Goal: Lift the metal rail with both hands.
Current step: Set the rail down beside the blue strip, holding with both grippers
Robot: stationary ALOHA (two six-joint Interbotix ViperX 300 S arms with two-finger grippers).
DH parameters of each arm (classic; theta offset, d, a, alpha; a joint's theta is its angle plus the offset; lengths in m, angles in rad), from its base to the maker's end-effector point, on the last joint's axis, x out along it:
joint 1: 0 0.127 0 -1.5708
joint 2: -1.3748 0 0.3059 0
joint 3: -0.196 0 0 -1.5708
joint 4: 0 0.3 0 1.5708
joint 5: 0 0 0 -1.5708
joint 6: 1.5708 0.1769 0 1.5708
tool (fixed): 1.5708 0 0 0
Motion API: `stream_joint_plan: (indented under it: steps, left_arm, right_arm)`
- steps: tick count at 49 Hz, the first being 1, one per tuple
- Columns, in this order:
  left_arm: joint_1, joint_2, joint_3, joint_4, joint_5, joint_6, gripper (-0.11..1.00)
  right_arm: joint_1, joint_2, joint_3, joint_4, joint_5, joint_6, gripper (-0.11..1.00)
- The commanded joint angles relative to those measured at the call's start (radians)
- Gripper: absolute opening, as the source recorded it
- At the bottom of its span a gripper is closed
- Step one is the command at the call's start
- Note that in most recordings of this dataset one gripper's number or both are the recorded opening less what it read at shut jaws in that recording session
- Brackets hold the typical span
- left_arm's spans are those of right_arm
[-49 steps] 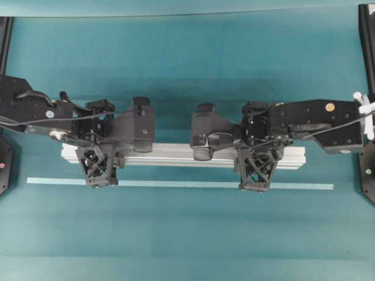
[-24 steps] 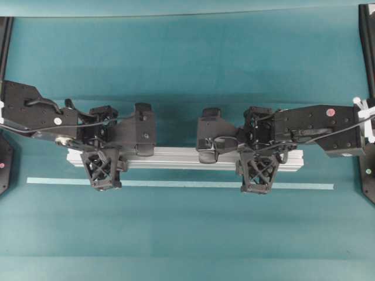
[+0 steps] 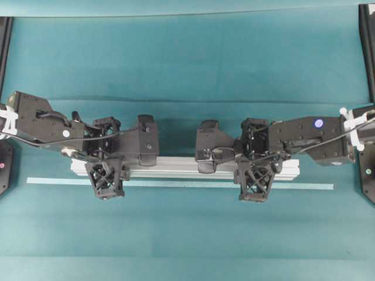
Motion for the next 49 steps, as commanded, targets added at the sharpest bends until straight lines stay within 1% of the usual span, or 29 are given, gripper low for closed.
stream_joint_plan:
  steps: [1,6,12,22,35,43,49]
  left_arm:
    - [0.008,-0.003,-0.012,-0.003,-0.011,-0.043,0.37]
    - [0.002,0.005,-0.014,-0.003,-0.014,-0.044,0.37]
    - [0.0,0.009,-0.011,-0.003,-0.044,-0.044,0.37]
    - [0.0,0.023,-0.014,-0.003,-0.052,-0.044,0.37]
    - [-0.003,0.028,-0.012,-0.003,-0.052,-0.044,0.37]
    - [-0.015,0.028,-0.005,-0.003,-0.084,-0.031,0.37]
    - [-0.017,0.028,0.0,-0.003,-0.083,-0.032,0.37]
  right_arm:
    - [0.018,0.003,0.003,0.009,-0.021,0.005,0.38]
    - [0.018,0.002,0.006,0.014,-0.029,0.005,0.38]
    - [0.02,0.006,0.012,0.014,-0.034,0.005,0.38]
    - [0.02,0.011,0.029,0.031,-0.063,0.005,0.38]
    - [0.018,0.018,0.032,0.028,-0.078,0.005,0.38]
    - [0.017,0.017,0.051,0.028,-0.112,0.0,0.38]
    - [0.017,0.017,0.061,0.026,-0.124,0.0,0.38]
